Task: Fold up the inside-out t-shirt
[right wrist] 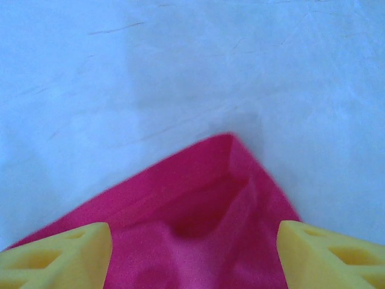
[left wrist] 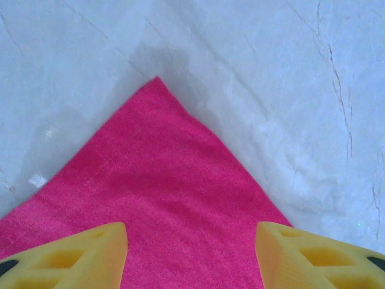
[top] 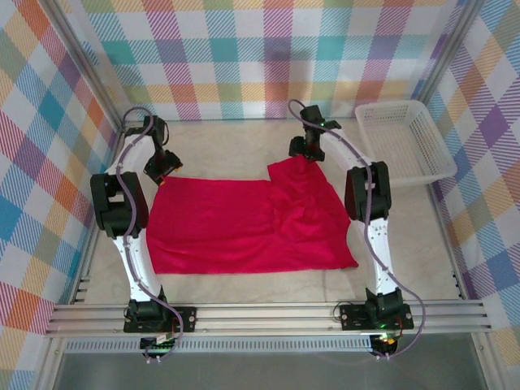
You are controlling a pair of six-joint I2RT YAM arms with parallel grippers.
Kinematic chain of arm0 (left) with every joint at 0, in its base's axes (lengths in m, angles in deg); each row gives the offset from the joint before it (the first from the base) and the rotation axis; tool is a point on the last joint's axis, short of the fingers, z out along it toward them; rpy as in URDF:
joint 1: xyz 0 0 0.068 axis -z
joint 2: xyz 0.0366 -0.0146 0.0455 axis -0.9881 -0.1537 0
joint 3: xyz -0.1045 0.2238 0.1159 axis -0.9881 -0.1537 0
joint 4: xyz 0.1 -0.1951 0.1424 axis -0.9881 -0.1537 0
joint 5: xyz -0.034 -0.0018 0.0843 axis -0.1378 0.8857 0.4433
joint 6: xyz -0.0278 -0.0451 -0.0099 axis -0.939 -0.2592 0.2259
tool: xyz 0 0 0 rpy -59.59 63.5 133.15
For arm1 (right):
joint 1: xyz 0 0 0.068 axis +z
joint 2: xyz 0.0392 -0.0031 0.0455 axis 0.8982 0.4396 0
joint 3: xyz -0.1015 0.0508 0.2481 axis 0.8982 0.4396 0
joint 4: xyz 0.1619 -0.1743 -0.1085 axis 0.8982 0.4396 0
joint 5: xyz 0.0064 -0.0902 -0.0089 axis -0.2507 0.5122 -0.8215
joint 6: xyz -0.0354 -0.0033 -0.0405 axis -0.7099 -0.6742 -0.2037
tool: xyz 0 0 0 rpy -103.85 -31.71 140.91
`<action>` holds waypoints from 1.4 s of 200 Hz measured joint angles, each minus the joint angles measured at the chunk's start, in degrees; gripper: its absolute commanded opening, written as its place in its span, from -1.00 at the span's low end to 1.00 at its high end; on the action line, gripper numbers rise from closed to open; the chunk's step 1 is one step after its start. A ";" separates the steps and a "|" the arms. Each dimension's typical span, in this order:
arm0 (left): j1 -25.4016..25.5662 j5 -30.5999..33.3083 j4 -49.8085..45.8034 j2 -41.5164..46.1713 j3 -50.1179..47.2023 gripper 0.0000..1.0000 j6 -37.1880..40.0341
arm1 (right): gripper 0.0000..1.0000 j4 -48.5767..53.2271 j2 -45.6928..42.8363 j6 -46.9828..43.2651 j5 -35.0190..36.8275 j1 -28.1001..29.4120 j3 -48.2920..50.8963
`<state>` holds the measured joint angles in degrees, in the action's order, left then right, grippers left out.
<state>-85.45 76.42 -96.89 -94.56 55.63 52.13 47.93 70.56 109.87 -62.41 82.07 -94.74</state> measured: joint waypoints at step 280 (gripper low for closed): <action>-4.07 -0.90 -7.80 -17.92 18.97 -0.91 0.68 | -1.00 3.82 -5.70 -6.03 -12.59 -2.82 -13.77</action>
<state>-89.52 75.53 -104.70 -112.49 74.61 52.81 51.76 64.85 103.84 -75.00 79.25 -108.51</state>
